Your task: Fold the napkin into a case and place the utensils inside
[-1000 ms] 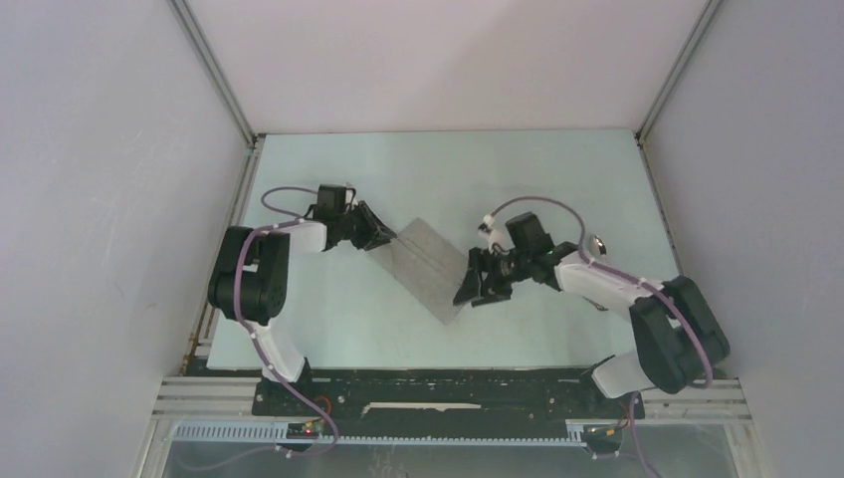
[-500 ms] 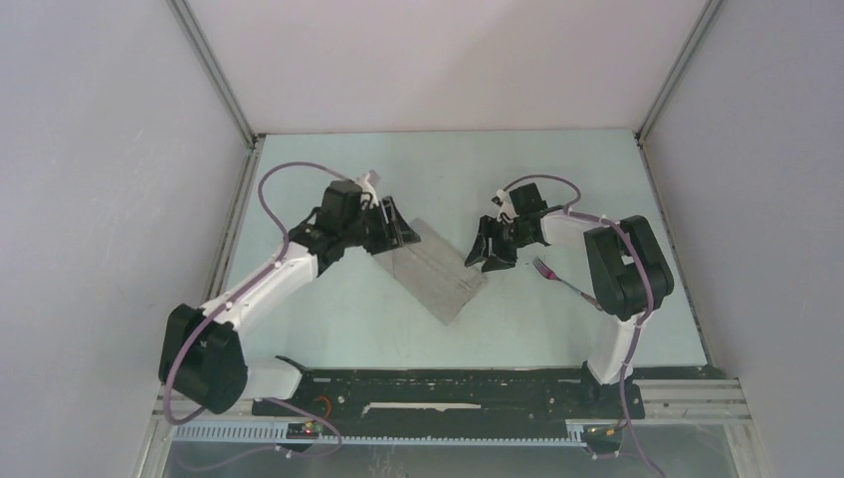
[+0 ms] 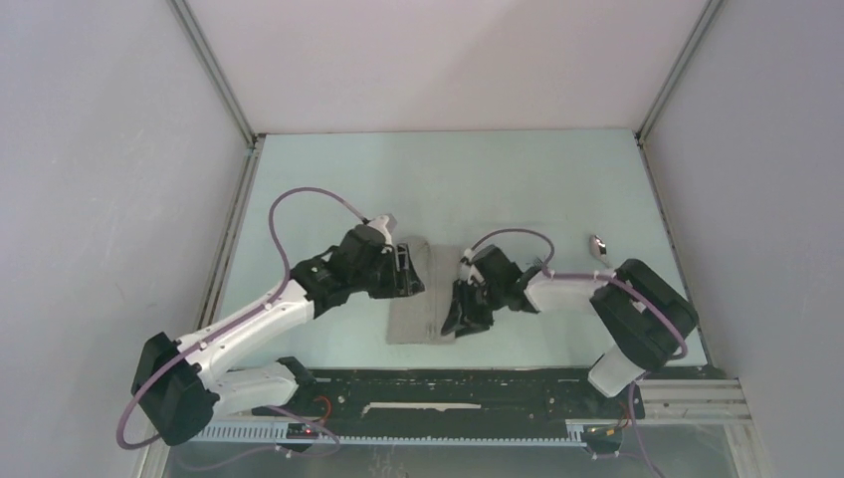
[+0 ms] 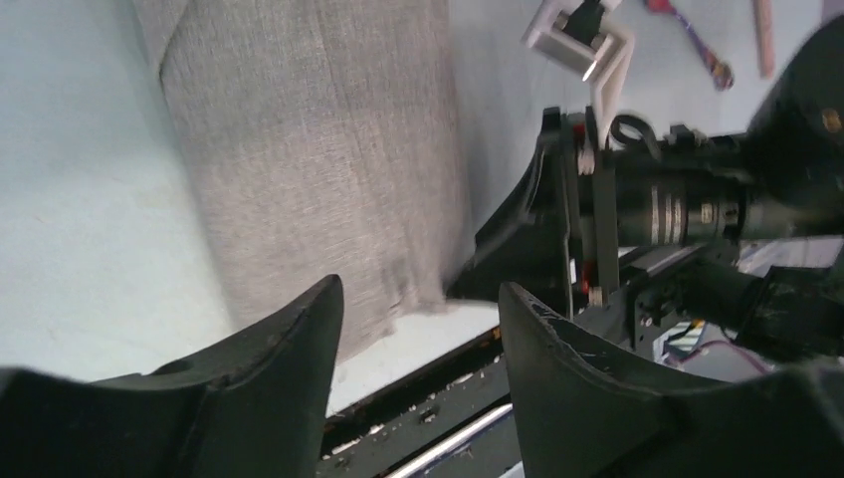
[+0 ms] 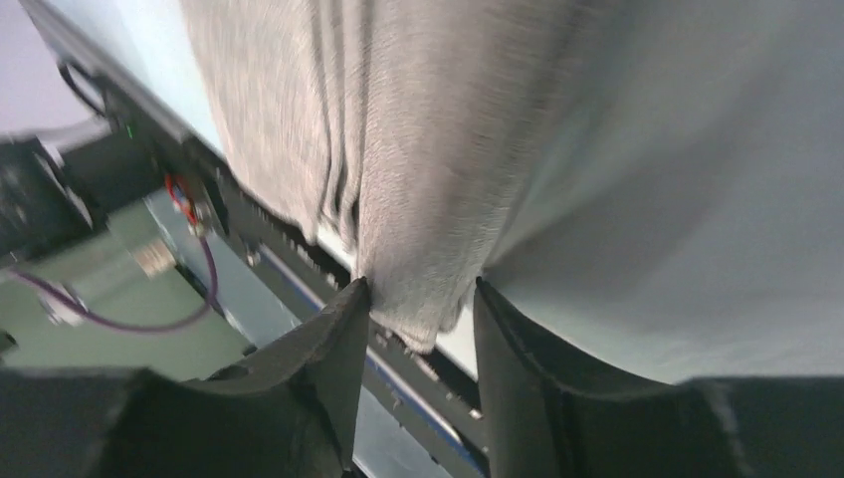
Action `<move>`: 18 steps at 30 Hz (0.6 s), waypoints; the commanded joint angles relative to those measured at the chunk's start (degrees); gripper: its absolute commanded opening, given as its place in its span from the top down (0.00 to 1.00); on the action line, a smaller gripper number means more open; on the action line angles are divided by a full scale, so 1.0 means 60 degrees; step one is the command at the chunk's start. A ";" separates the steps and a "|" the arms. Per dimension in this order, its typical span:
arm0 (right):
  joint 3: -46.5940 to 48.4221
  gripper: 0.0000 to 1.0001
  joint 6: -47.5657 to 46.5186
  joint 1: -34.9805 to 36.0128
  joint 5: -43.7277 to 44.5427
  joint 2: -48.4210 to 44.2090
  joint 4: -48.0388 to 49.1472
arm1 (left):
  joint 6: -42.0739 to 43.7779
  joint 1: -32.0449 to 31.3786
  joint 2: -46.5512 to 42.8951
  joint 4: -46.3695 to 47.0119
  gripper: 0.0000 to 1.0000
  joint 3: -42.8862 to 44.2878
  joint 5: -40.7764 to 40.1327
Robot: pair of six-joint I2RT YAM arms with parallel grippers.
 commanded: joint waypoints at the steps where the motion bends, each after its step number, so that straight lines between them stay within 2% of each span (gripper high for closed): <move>1: -0.0423 0.40 0.1438 0.0724 0.1483 -0.1308 -0.0074 | -0.0747 -0.1672 0.0342 -0.0586 0.34 -0.0088 -0.1990; 4: -0.0500 0.26 0.0459 -0.0270 0.3017 -0.2539 -0.1938 | -0.1413 -0.3043 0.1243 -0.0981 0.32 0.0497 -0.3145; 6: -0.0677 0.24 -0.0130 -0.1322 0.3391 -0.3307 -0.2841 | -0.1556 -0.3935 0.2127 -0.1306 0.32 0.1183 -0.3713; 12: -0.1261 0.22 -0.1420 -0.4009 0.2586 -0.5118 -0.3563 | -0.1355 -0.5375 0.5883 -0.3972 0.33 0.4682 -0.4434; 15: -0.1388 0.22 -0.1602 -0.4461 0.2189 -0.5550 -0.3596 | -0.1453 -0.5715 0.7246 -0.5155 0.36 0.6018 -0.4760; 18: -0.1536 0.21 -0.1534 -0.4490 0.1978 -0.5785 -0.3443 | -0.1593 -0.5834 0.7784 -0.5442 0.36 0.6390 -0.4945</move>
